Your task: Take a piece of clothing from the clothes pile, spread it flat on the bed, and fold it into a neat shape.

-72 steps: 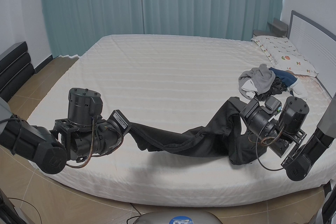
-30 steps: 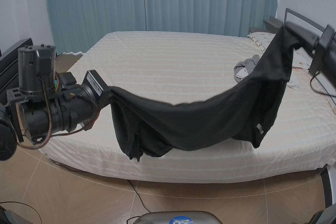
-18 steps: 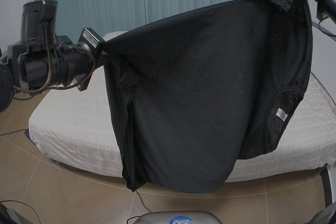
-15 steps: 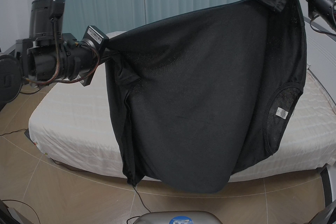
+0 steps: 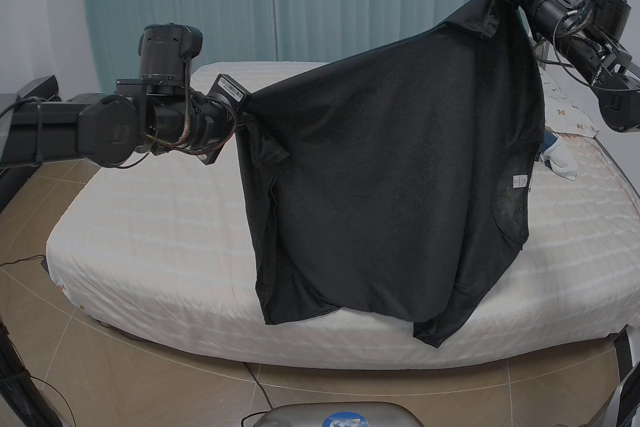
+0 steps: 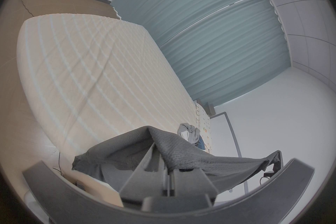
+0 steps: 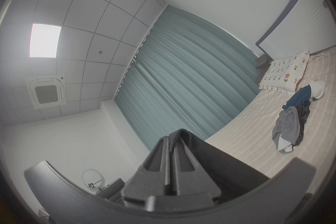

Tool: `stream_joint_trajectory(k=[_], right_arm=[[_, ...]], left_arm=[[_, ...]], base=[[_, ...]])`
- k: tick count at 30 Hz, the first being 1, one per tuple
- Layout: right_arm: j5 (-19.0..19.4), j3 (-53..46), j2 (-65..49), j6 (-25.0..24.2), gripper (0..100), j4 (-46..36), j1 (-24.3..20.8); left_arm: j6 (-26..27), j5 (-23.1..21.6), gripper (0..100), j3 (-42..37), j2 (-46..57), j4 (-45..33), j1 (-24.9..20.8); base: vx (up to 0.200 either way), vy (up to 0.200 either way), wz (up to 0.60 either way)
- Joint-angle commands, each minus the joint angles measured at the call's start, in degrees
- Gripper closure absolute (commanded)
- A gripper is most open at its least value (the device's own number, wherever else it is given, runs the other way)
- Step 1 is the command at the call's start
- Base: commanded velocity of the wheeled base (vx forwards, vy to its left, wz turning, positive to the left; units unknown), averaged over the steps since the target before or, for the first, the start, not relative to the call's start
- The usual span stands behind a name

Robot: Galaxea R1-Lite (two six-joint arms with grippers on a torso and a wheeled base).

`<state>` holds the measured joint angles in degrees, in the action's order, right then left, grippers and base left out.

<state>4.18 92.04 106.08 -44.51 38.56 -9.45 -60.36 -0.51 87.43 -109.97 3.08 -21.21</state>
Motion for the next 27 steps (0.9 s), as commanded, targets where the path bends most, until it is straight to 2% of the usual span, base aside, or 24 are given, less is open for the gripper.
stream_joint_trajectory(k=[1,5,10,11,15,27], right_arm=[[-0.40,1.39,7.21,1.44,100,0.46,-0.31],[-3.21,1.21,11.16,1.53,100,2.13,-0.48],[-4.09,0.60,14.85,1.88,100,4.77,-0.48],[-5.85,-0.54,17.23,2.23,100,5.83,-0.75],[-7.87,-0.63,21.97,2.32,100,8.37,-0.66],[-13.85,-0.98,36.12,2.67,100,12.51,-0.75]], left_arm=[[0.06,0.07,100,4.59,-8.33,-0.01,1.08],[0.15,-0.02,100,8.63,-13.87,0.70,1.96],[0.06,-0.02,100,14.26,-19.40,-0.01,2.05],[-0.03,0.07,100,17.07,-23.01,-0.01,1.88],[-0.03,0.25,100,19.80,-27.75,-0.01,1.44],[-0.20,2.45,100,27.16,-38.39,0.26,1.44]], base=[[0.200,0.000,0.00],[0.200,0.000,0.00],[0.200,0.000,0.00],[0.200,0.000,0.00],[0.200,0.000,0.00],[0.000,0.000,0.00]])
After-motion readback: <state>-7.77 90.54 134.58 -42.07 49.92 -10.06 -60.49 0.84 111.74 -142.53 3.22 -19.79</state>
